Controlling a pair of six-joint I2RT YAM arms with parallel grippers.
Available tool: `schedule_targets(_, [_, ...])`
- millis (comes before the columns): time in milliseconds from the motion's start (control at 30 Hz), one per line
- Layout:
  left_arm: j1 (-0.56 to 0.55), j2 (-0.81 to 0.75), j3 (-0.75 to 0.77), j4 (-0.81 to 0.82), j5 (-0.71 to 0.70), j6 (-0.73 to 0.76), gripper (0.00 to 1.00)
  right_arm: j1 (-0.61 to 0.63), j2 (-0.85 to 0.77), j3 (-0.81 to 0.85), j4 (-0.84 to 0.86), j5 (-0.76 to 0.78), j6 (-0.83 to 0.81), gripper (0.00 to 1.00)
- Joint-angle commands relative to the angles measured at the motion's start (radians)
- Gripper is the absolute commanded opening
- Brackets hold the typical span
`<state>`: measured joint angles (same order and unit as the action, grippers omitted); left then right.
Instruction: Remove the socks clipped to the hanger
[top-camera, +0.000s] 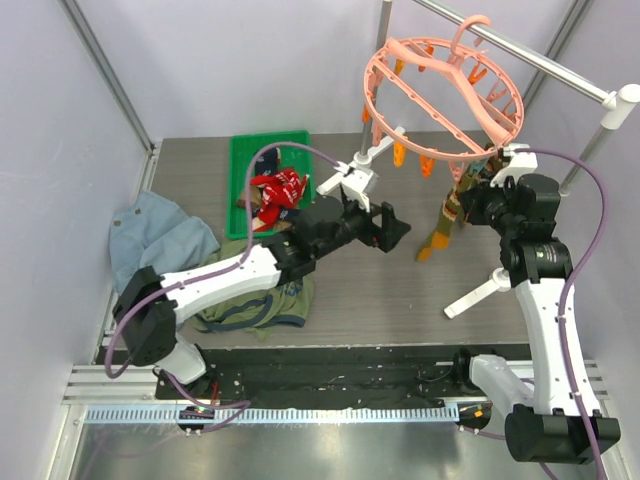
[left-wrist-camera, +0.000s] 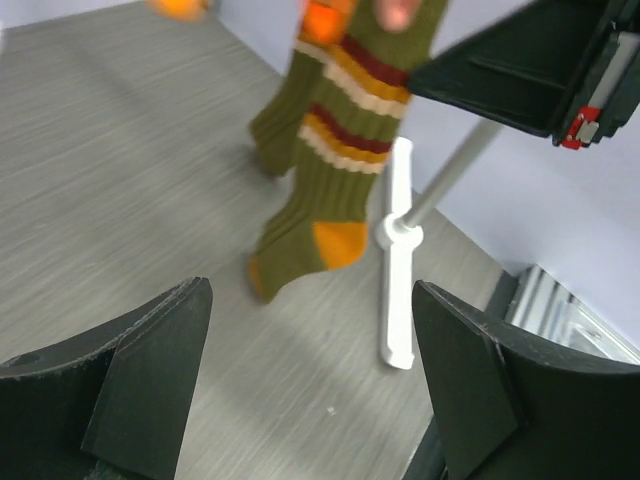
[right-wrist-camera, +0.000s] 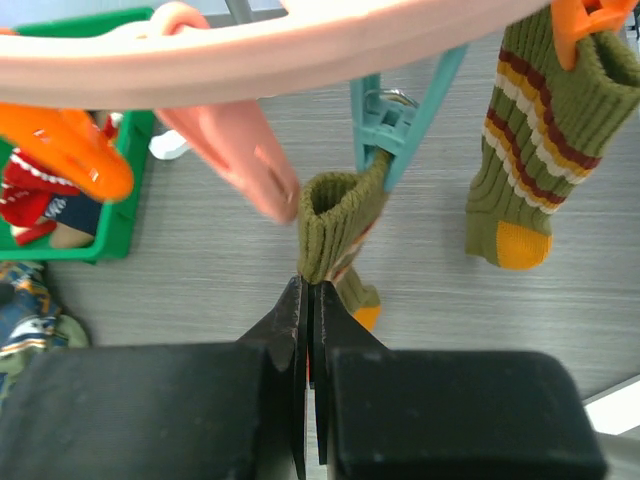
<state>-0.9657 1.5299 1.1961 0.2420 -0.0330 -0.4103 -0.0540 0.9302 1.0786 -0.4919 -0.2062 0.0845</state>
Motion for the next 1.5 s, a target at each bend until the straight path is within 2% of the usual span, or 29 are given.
schedule_targets(0, [-0.044,0.102,0.088,0.16,0.002,0.016,0.86,0.005,-0.057,0.03,0.03,0.011,0.131,0.01])
schedule_targets(267, [-0.077,0.249,0.174,0.255,0.027,0.021,0.89,0.006,-0.079,0.035,0.039,-0.032,0.23,0.01])
schedule_targets(533, [-0.094,0.401,0.318,0.26,0.076,0.01,0.91,0.006,-0.094,0.001,0.073,-0.052,0.328,0.01])
schedule_targets(667, [-0.1,0.463,0.378,0.252,0.074,-0.001,0.89,0.005,-0.11,-0.026,0.101,-0.044,0.362,0.01])
schedule_targets(767, [-0.1,0.496,0.434,0.209,0.079,0.001,0.63,0.006,-0.11,-0.029,0.104,-0.013,0.382,0.01])
schedule_targets(800, [-0.1,0.496,0.439,0.206,0.076,0.001,0.4,0.006,-0.107,-0.025,0.084,0.004,0.382,0.01])
schedule_targets(867, [-0.1,0.478,0.424,0.198,0.071,0.005,0.16,0.006,-0.09,0.015,0.047,0.025,0.379,0.01])
schedule_targets(967, [-0.1,0.443,0.404,0.177,0.051,0.01,0.0,0.006,-0.062,0.075,-0.029,0.045,0.362,0.12])
schedule_targets(1000, [-0.1,0.432,0.398,0.174,0.05,0.011,0.0,0.006,-0.054,0.093,-0.072,0.053,0.354,0.24])
schedule_targets(1067, [-0.099,0.403,0.381,0.166,0.05,0.008,0.0,0.006,-0.038,0.164,-0.121,0.088,0.316,0.43])
schedule_targets(1100, [-0.099,0.394,0.375,0.163,0.048,0.007,0.0,0.005,-0.03,0.187,-0.169,0.121,0.307,0.48])
schedule_targets(1267, [-0.097,0.352,0.344,0.131,0.064,-0.001,0.0,0.005,-0.011,0.299,-0.203,0.318,0.264,0.48])
schedule_targets(1367, [-0.096,0.326,0.317,0.126,0.061,-0.004,0.0,0.005,0.042,0.377,-0.24,0.331,0.268,0.47])
schedule_targets(1467, [-0.09,0.297,0.283,0.128,0.048,-0.005,0.0,0.005,0.084,0.411,-0.252,0.269,0.285,0.47])
